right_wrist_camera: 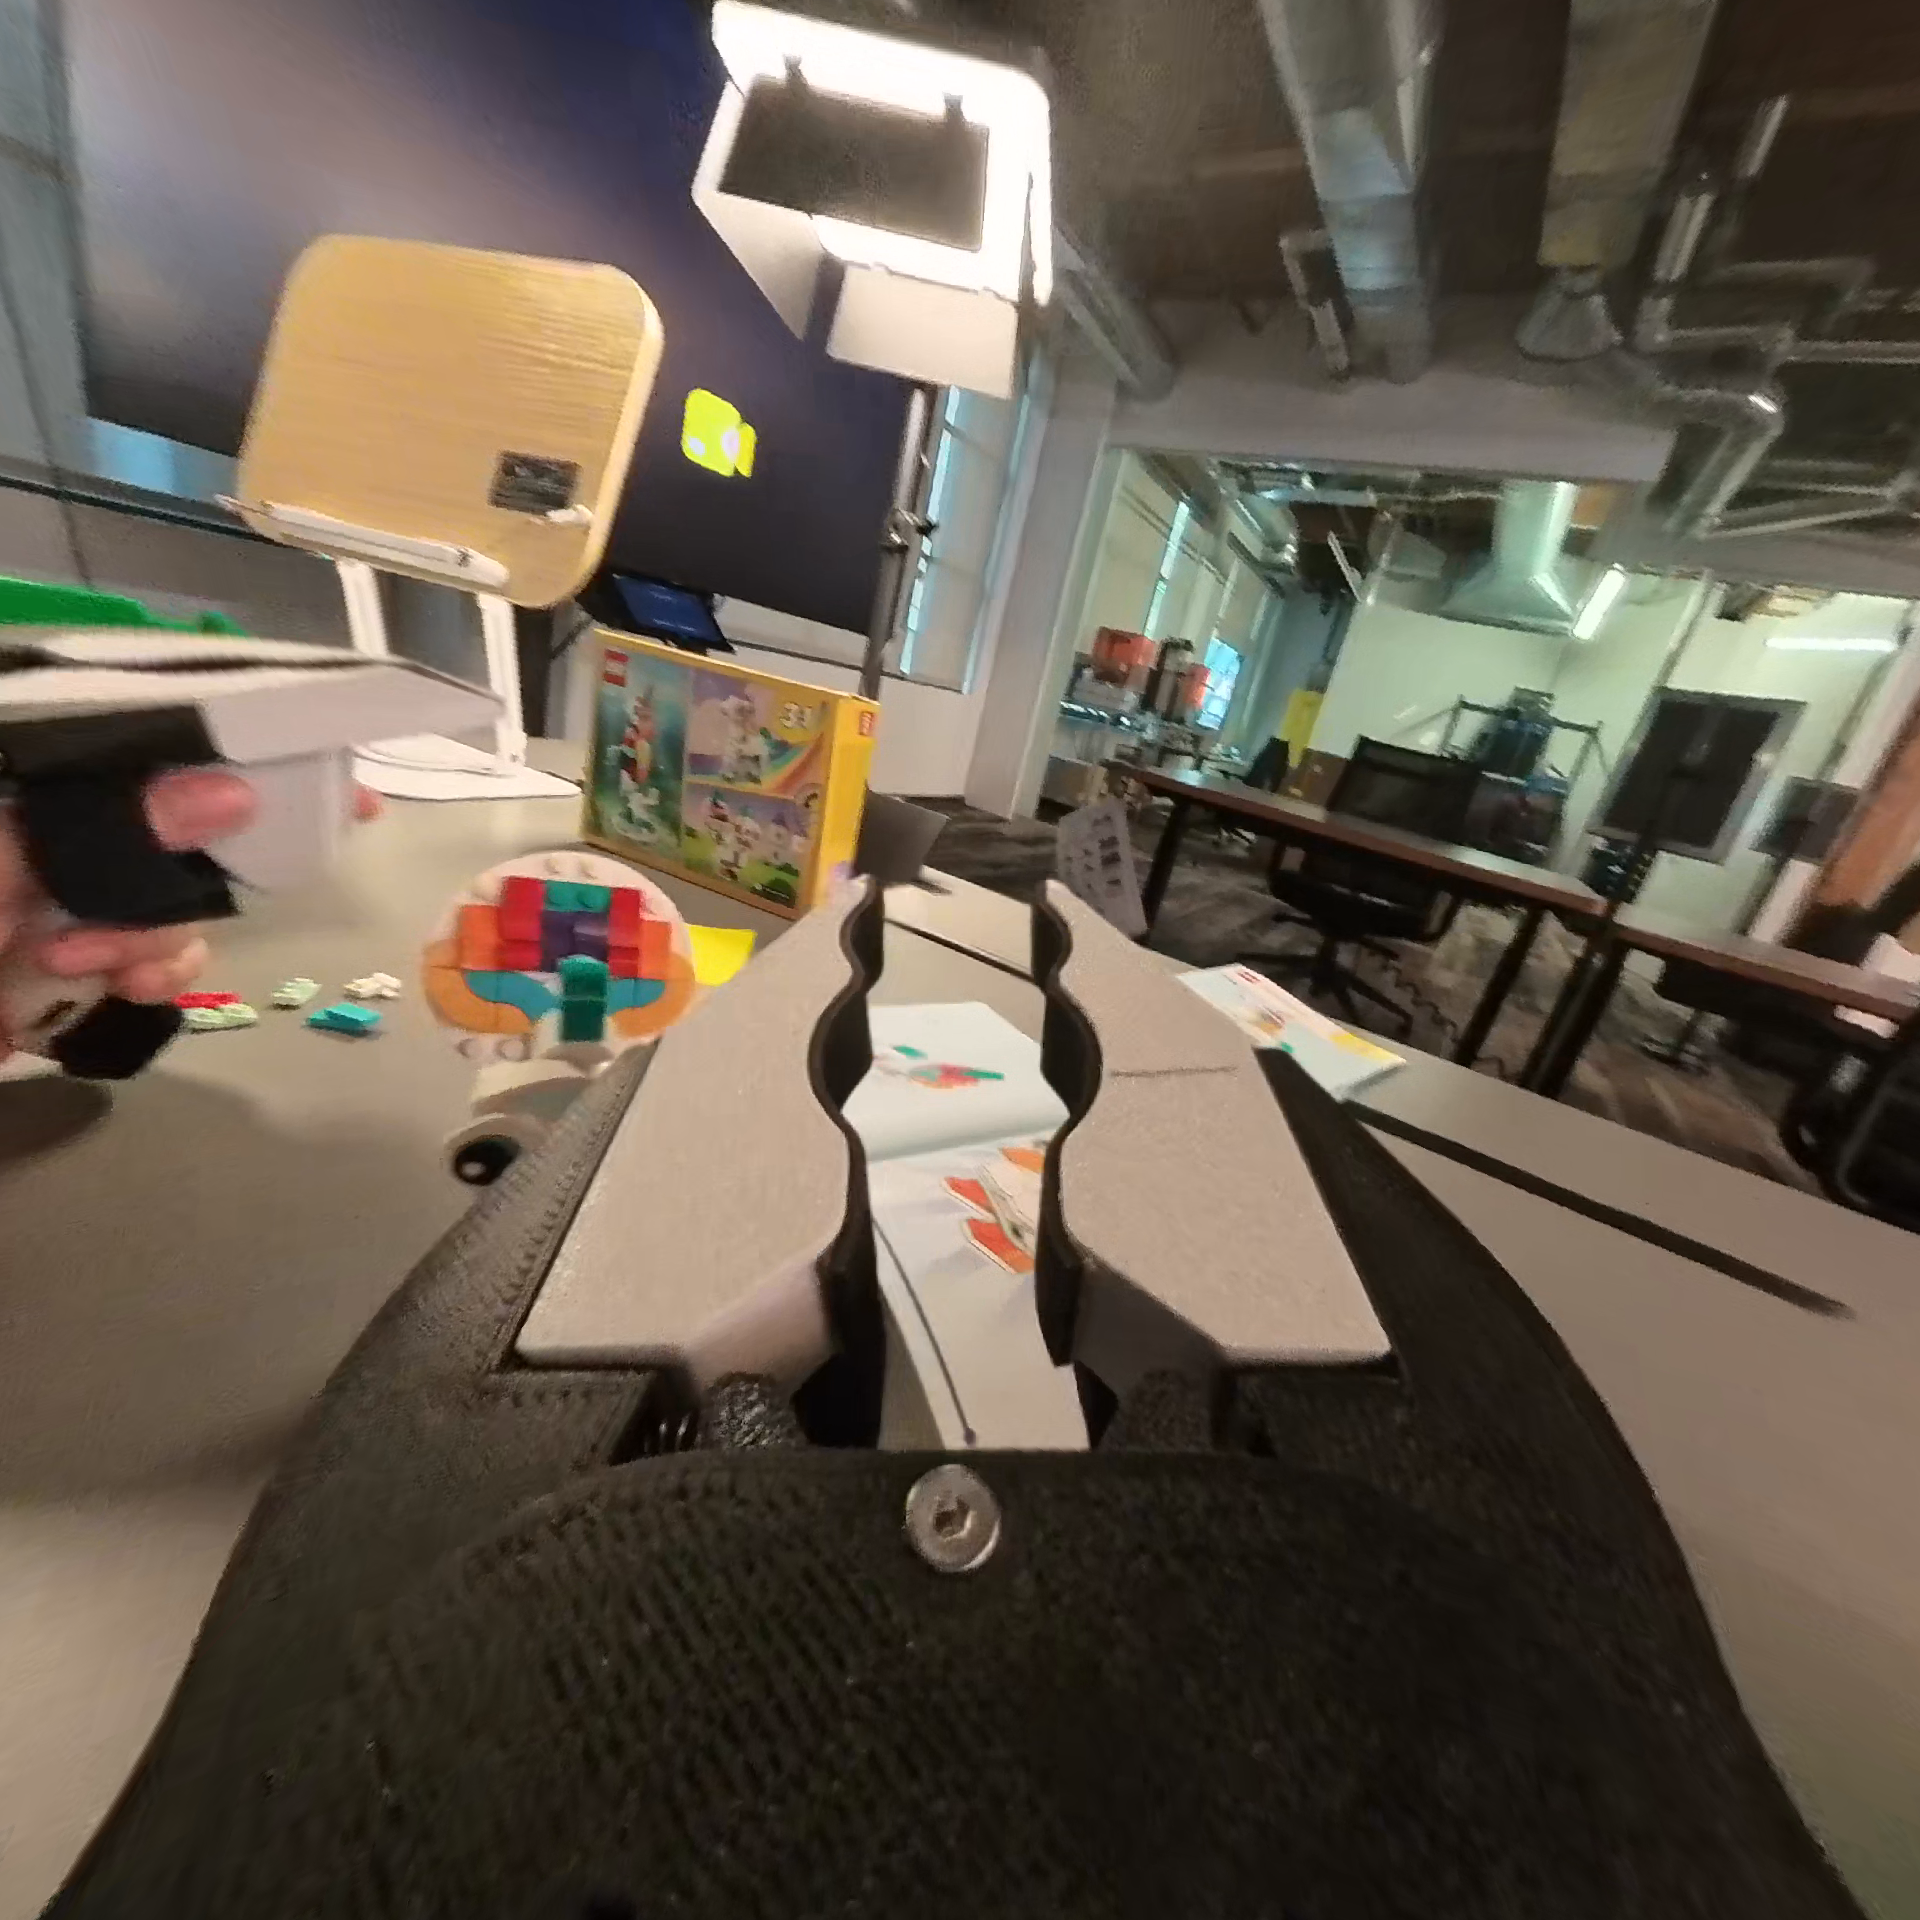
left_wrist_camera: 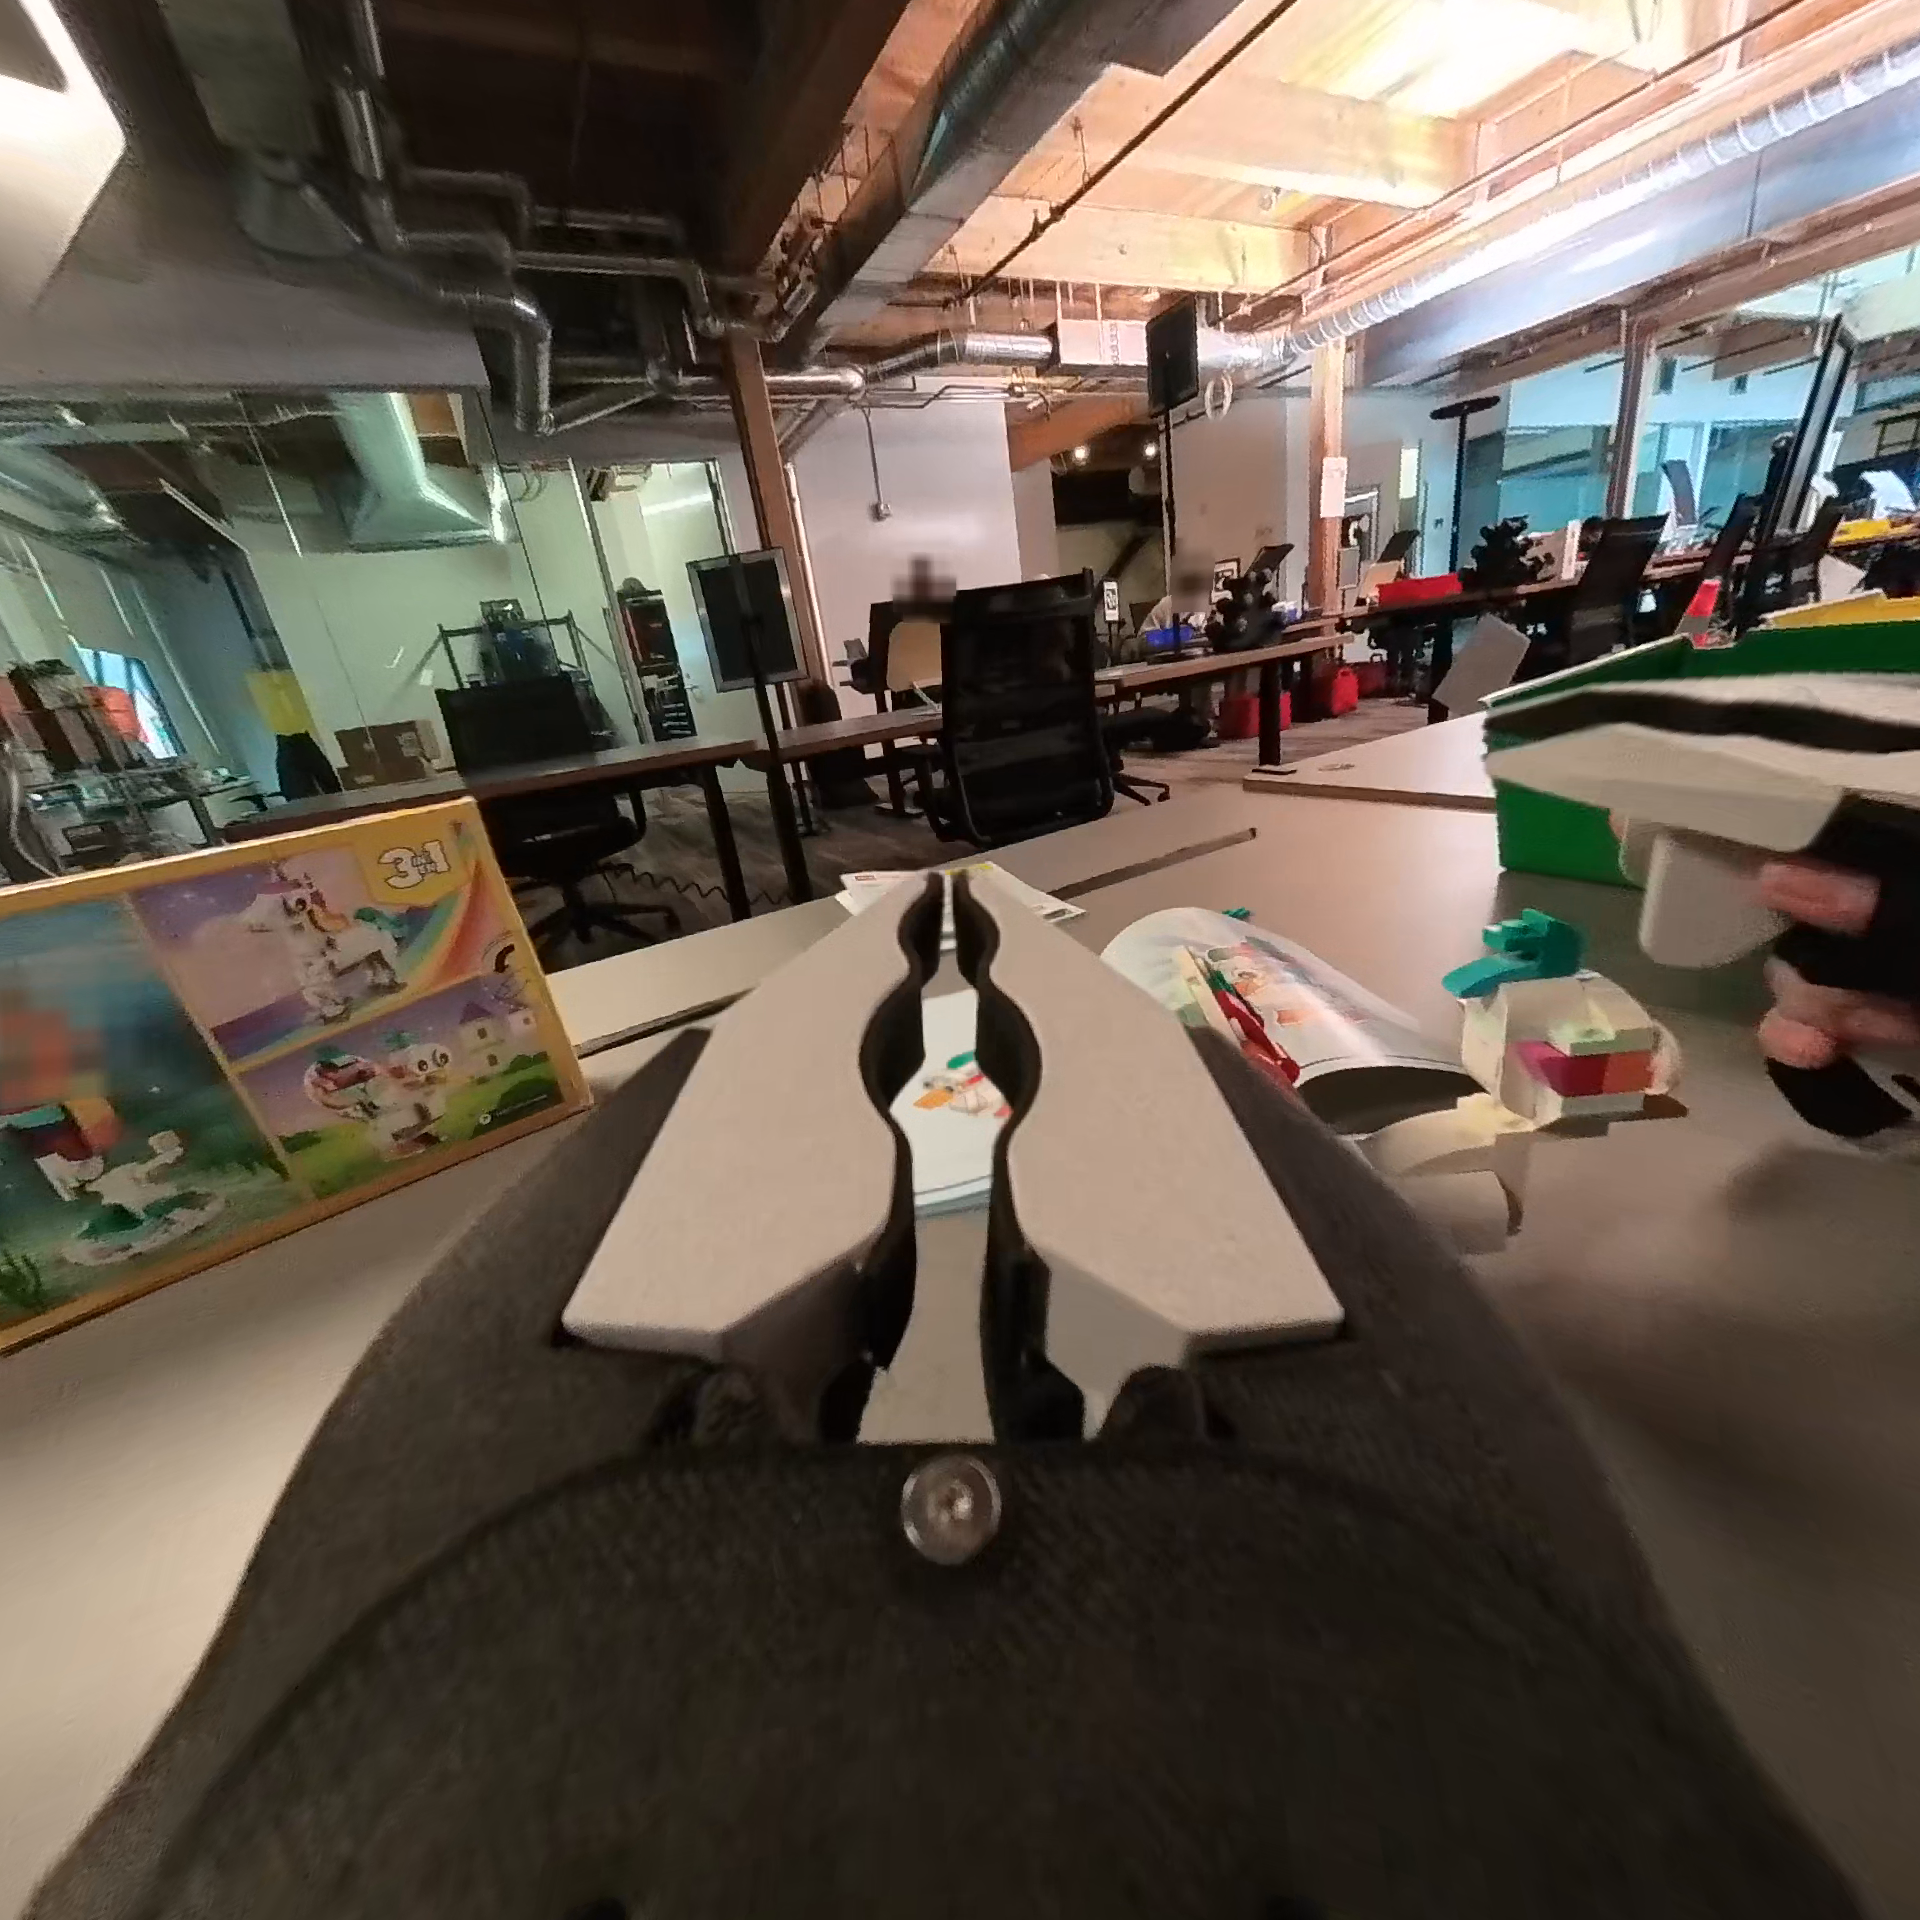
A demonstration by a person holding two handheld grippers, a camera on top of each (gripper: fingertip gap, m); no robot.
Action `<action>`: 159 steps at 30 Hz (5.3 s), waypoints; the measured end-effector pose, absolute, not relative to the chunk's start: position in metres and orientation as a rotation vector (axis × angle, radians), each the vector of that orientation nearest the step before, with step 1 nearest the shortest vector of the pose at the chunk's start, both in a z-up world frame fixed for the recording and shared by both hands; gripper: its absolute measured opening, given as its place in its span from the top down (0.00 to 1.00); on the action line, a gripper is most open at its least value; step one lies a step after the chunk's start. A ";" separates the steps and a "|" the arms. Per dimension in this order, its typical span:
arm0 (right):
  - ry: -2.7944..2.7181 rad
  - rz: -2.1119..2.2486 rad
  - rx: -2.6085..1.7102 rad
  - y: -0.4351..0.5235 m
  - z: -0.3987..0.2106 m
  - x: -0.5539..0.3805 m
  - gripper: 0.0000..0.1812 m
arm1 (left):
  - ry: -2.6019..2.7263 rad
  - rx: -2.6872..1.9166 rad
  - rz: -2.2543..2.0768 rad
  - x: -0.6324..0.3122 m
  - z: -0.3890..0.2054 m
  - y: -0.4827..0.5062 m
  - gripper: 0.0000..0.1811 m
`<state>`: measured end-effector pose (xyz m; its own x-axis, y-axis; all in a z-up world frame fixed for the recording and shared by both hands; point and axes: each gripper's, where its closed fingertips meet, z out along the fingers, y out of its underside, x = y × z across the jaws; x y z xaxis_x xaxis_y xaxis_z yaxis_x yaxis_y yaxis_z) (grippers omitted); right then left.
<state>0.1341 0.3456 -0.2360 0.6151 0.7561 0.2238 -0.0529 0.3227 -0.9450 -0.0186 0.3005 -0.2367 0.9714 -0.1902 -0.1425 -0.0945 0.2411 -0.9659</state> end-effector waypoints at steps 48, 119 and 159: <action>-1.561 -0.512 -1.173 0.423 -0.300 0.148 1.00 | 0.203 -1.313 -0.096 -0.028 -0.226 0.297 0.99; -1.169 -0.196 -1.252 0.431 -0.139 0.037 1.00 | -0.116 -1.498 -0.942 0.006 -0.123 0.405 0.53; -0.522 1.537 -2.160 0.606 -0.216 0.066 1.00 | 0.488 -1.691 -0.350 -0.055 -0.150 0.383 0.85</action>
<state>0.0662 0.6058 -0.2164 0.3126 0.5362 -0.7841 0.0522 -0.8339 -0.5494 -0.0546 0.3826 -0.1500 0.8631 -0.5034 -0.0409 -0.1233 -0.1316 -0.9836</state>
